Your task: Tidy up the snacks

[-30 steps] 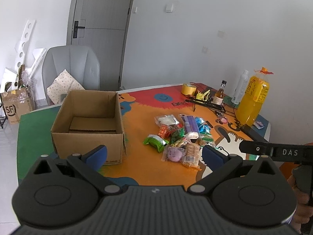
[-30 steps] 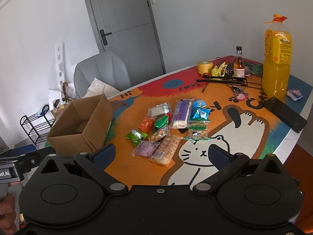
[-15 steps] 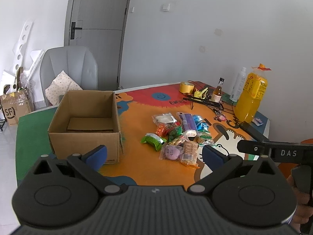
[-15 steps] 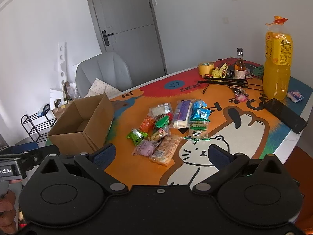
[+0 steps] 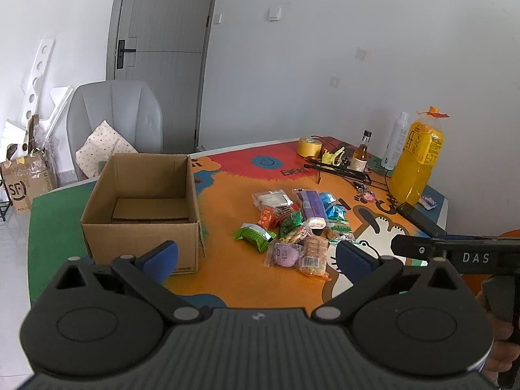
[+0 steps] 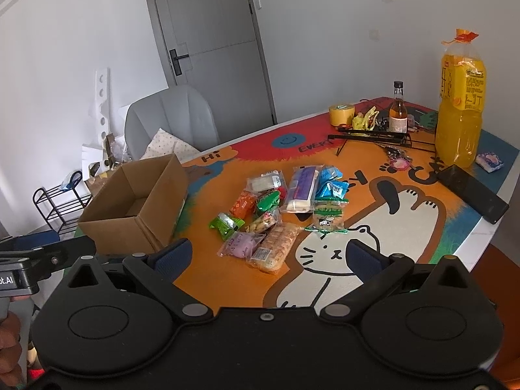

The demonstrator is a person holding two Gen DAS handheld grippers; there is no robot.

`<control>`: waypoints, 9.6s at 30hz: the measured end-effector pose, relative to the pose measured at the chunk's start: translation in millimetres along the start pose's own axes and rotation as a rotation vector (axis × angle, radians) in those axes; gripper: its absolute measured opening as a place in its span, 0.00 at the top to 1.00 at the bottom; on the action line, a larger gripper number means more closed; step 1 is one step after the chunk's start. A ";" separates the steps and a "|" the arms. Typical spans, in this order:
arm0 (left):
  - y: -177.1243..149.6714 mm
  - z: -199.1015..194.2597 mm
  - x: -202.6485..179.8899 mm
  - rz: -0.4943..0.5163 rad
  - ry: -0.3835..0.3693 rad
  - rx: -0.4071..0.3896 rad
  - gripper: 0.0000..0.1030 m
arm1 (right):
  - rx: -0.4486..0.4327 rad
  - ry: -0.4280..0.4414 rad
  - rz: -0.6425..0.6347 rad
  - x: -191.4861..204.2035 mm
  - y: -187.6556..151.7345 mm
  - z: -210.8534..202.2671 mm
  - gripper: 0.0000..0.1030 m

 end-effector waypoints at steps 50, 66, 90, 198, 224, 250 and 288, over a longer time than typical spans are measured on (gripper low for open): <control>-9.5 129.2 -41.1 -0.145 0.102 0.052 0.03 | 0.105 0.121 0.053 -97.6 -3.4 100.4 0.04; -20.8 175.5 -37.8 -0.192 0.192 0.061 0.13 | 0.161 0.204 0.058 -120.8 -1.5 162.5 0.17; -37.0 215.5 -44.0 -0.142 0.134 0.195 0.58 | 0.141 0.029 -0.047 -98.6 6.3 202.7 0.50; 61.6 143.2 90.3 -0.256 0.327 -0.039 0.01 | 0.012 0.316 0.015 26.9 88.1 191.3 0.00; 45.2 174.8 4.4 -0.152 0.161 0.091 0.06 | 0.069 0.165 0.156 -77.3 64.2 172.3 0.00; 4.2 226.8 -7.0 -0.173 0.115 0.244 0.45 | 0.310 0.224 0.222 -73.5 0.7 201.5 0.49; 0.7 238.8 0.7 -0.192 0.122 0.201 0.74 | 0.287 0.087 -0.046 -43.8 2.9 204.6 0.41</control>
Point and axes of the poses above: each gripper's, at about its wrist camera, not at the fingertips, and z roughly the way its jaws point, x to its left, y to its top, the point moved 3 cm from there along z, roughly the way its jaws point, and after that the axes turned 1 degree about x, right-handed, at the moved point
